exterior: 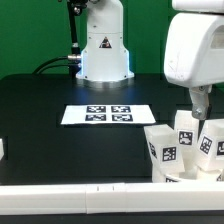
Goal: Assemble stool
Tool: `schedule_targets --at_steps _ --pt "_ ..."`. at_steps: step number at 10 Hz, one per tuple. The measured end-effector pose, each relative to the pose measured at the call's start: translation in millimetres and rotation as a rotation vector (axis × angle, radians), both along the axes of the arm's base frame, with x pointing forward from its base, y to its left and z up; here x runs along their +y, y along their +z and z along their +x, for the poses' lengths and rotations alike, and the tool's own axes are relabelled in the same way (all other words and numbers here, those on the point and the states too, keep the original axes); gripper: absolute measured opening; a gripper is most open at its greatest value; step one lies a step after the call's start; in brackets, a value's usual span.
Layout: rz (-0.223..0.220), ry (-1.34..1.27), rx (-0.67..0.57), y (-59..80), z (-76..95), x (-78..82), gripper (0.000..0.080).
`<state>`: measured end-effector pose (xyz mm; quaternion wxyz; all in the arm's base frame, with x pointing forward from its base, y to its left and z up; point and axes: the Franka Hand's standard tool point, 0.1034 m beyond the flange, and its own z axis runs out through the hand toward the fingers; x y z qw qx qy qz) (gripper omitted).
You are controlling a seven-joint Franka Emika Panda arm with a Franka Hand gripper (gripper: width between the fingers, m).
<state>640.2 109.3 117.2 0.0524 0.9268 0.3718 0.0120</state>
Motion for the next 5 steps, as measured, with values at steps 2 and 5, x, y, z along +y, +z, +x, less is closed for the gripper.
schedule_targets --at_steps 2,5 --pt "-0.111 0.421 0.006 -2.5 -1.6 22.7 0.0649" --pt "-0.169 0.718 0.061 -5.4 -3.7 19.9 0.0649"
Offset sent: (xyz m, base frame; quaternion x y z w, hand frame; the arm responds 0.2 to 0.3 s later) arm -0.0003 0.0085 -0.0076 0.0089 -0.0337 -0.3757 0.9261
